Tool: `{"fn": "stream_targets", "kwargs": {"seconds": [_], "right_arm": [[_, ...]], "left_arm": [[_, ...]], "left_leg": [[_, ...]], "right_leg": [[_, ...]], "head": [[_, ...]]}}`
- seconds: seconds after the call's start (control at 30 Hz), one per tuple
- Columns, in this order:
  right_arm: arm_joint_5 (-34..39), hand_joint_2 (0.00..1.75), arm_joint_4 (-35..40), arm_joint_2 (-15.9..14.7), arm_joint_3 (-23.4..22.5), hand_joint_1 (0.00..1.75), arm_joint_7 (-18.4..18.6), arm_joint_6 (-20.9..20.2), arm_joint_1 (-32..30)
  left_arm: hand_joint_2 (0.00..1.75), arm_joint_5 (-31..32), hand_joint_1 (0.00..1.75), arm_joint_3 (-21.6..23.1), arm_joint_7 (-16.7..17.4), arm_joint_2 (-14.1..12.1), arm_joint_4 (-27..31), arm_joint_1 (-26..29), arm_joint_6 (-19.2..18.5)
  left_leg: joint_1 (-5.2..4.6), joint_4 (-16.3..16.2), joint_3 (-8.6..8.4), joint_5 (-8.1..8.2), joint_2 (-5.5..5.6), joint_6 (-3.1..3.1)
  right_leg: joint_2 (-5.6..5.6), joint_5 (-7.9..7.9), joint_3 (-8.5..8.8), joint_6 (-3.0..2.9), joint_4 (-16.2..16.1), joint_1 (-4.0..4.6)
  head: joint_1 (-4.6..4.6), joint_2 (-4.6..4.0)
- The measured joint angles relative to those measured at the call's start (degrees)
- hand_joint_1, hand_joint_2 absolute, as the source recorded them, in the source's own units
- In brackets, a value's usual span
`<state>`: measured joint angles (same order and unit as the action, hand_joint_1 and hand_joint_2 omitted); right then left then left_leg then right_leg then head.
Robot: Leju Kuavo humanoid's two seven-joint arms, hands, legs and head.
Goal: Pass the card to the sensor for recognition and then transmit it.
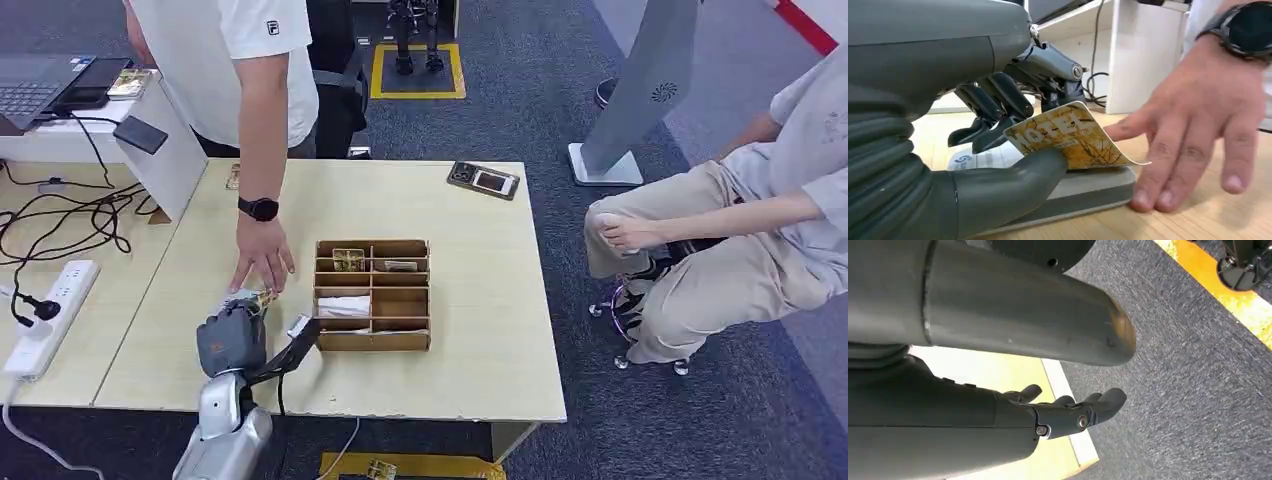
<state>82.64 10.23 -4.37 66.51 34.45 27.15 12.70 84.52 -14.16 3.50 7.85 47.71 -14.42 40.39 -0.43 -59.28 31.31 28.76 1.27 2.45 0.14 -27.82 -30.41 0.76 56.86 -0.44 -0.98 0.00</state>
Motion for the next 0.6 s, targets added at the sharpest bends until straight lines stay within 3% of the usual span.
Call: {"fn": "stream_targets", "kwargs": {"seconds": [0.37,0.53,0.6], "right_arm": [[0.0,0.0,-0.02,-0.13,-0.44,0.0,-0.09,0.28,-0.23],[0.0,0.0,-0.07,-0.13,-0.46,0.0,0.26,0.26,-0.62],[0.0,0.0,-0.09,-0.13,-0.46,0.0,0.28,0.2,-1.17]], "left_arm": [[1.75,-0.94,1.75,0.04,-3.15,-0.41,-2.66,-1.03,0.0],[1.75,-10.5,1.75,-4.1,-13.16,1.69,-2.14,-0.6,0.02],[1.75,-16.01,1.75,-7.05,-19.58,3.13,-1.39,-0.95,0.09]], "left_leg": [[-0.01,0.02,-0.33,-0.01,0.07,-0.01],[0.01,0.01,-0.36,-0.02,0.01,-0.03],[0.01,0.01,-0.3,-0.02,0.08,-0.02]], "right_leg": [[-0.1,-0.02,0.37,0.01,0.0,-0.01],[-0.05,-0.01,0.34,0.0,0.02,0.01],[-0.11,-0.01,0.3,0.0,0.01,0.01]], "head": [[0.0,0.0],[-0.02,0.0],[0.0,0.0]]}}
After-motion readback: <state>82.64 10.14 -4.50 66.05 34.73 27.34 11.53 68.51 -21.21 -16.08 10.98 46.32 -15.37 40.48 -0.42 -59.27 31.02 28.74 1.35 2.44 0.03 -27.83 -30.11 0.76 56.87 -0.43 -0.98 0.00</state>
